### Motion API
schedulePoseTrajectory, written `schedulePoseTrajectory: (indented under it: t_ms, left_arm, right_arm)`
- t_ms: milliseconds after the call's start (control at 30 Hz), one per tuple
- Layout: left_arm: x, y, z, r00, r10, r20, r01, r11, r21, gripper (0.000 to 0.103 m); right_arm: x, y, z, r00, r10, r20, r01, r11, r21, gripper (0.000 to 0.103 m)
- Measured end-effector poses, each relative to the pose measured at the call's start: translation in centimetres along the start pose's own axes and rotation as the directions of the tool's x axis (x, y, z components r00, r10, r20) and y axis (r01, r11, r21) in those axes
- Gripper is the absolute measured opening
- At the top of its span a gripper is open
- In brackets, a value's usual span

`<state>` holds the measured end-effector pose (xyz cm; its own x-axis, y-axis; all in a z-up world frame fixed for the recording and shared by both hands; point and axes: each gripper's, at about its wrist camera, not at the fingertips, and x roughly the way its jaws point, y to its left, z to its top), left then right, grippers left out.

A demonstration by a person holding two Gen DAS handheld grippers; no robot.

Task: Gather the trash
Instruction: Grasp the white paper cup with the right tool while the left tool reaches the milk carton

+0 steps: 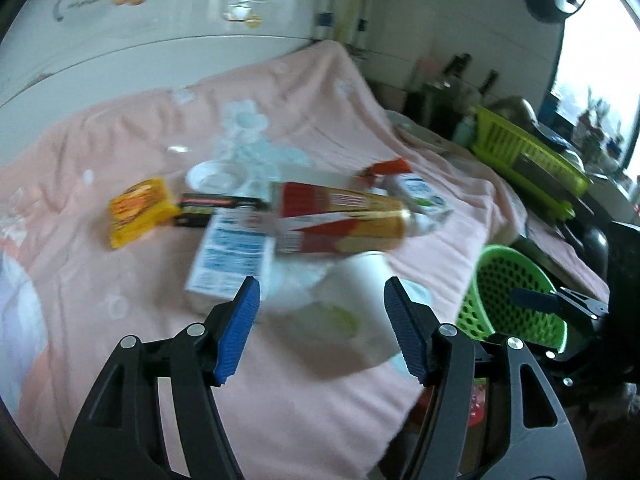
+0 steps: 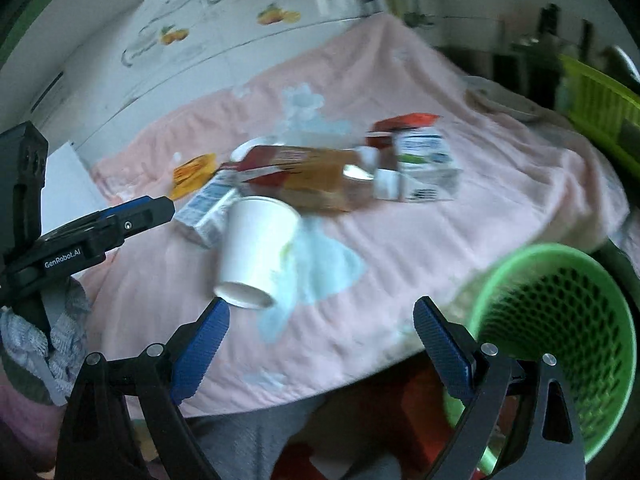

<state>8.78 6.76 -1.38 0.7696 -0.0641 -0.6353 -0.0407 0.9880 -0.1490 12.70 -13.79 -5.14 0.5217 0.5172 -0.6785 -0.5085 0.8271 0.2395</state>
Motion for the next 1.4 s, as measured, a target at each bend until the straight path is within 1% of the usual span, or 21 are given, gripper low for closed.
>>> schedulePoseTrajectory:
  t_ms: [100, 233, 400, 500, 700, 833, 867, 933, 1100, 1167, 1333, 1400]
  left_arm:
    - [-0.6, 1.9, -0.1, 1.0, 0.029, 0.01, -0.029, 0.999, -0.028, 0.068]
    - [-0.9, 3.6, -0.3, 0.999, 0.051, 0.013, -0.05, 0.997, -0.06, 0.068]
    - [-0.6, 5.5, -0.5, 0.998, 0.065, 0.002, -0.065, 0.993, -0.094, 0.068]
    - [-0.4, 6.2, -0.5, 0.998, 0.067, -0.002, -0.067, 0.992, -0.108, 0.069]
    - [0.3, 7.1, -0.3, 0.997, 0.071, -0.014, -0.072, 0.99, -0.122, 0.071]
    - [1.0, 7.2, -0.1, 0.997, 0.069, -0.021, -0.071, 0.99, -0.118, 0.071]
    - [1.2, 7.2, -0.1, 0.997, 0.069, -0.024, -0.071, 0.991, -0.116, 0.071]
    - [1.8, 7.1, 0.1, 0.997, 0.074, -0.034, -0.077, 0.991, -0.11, 0.073]
    - [3.4, 6.4, 0.6, 0.996, 0.068, -0.056, -0.073, 0.994, -0.084, 0.075]
    - [4.2, 5.9, 1.0, 0.995, 0.077, -0.067, -0.081, 0.995, -0.061, 0.078]
    - [6.2, 5.2, 1.8, 0.992, 0.076, -0.097, -0.079, 0.997, -0.024, 0.078]
    - [7.0, 5.1, 2.0, 0.991, 0.08, -0.11, -0.082, 0.997, -0.011, 0.081]
  right_arm:
    - [1.8, 1.6, 1.0, 0.999, 0.033, -0.026, -0.033, 0.999, -0.022, 0.09]
    - [4.2, 3.0, 2.4, 0.996, 0.063, -0.065, -0.066, 0.997, -0.031, 0.09]
    - [7.7, 4.3, 3.8, 0.992, 0.06, -0.109, -0.066, 0.997, -0.051, 0.09]
    - [9.4, 5.0, 4.3, 0.991, 0.045, -0.129, -0.054, 0.996, -0.067, 0.089]
    - [11.5, 5.5, 5.0, 0.987, 0.026, -0.16, -0.037, 0.997, -0.067, 0.088]
    - [12.4, 5.3, 4.9, 0.984, 0.018, -0.179, -0.03, 0.998, -0.062, 0.081]
    - [12.5, 5.2, 4.9, 0.983, 0.017, -0.183, -0.029, 0.998, -0.06, 0.079]
    - [12.7, 5.0, 4.9, 0.982, 0.014, -0.19, -0.025, 0.998, -0.055, 0.068]
    - [12.0, 4.9, 4.6, 0.984, 0.026, -0.178, -0.036, 0.998, -0.052, 0.066]
    - [11.3, 4.9, 4.4, 0.986, 0.031, -0.163, -0.041, 0.998, -0.057, 0.066]
    - [9.0, 4.5, 3.9, 0.991, 0.04, -0.13, -0.046, 0.998, -0.045, 0.066]
    - [8.1, 4.2, 3.8, 0.992, 0.043, -0.117, -0.047, 0.998, -0.038, 0.066]
